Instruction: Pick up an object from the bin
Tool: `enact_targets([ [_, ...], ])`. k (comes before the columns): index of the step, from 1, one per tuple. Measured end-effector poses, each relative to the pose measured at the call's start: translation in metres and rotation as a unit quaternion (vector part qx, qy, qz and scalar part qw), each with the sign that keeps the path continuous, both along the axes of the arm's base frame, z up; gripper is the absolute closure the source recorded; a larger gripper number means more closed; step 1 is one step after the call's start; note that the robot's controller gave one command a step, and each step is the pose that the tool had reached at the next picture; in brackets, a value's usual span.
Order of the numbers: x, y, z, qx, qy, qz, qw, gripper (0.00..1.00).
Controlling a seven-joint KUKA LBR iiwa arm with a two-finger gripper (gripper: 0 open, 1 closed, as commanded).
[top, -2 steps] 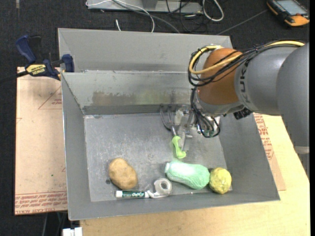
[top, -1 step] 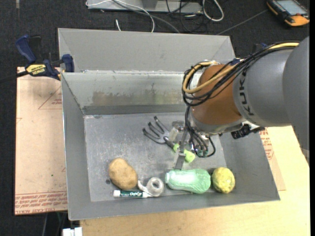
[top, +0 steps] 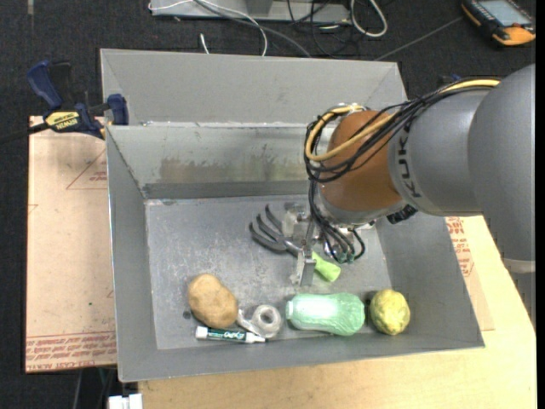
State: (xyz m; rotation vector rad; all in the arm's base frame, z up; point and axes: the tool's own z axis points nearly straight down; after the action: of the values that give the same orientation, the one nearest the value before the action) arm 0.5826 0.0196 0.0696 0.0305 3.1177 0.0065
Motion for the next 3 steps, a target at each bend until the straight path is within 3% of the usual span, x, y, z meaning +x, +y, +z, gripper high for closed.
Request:
enact_targets([
  [1, 0.055, -0.002, 0.004, 0.004, -0.0001, -0.107, 0.9942, 1.0],
  [3, 0.054, -0.002, 0.022, 0.004, 0.0023, -0.107, 0.9942, 1.0],
])
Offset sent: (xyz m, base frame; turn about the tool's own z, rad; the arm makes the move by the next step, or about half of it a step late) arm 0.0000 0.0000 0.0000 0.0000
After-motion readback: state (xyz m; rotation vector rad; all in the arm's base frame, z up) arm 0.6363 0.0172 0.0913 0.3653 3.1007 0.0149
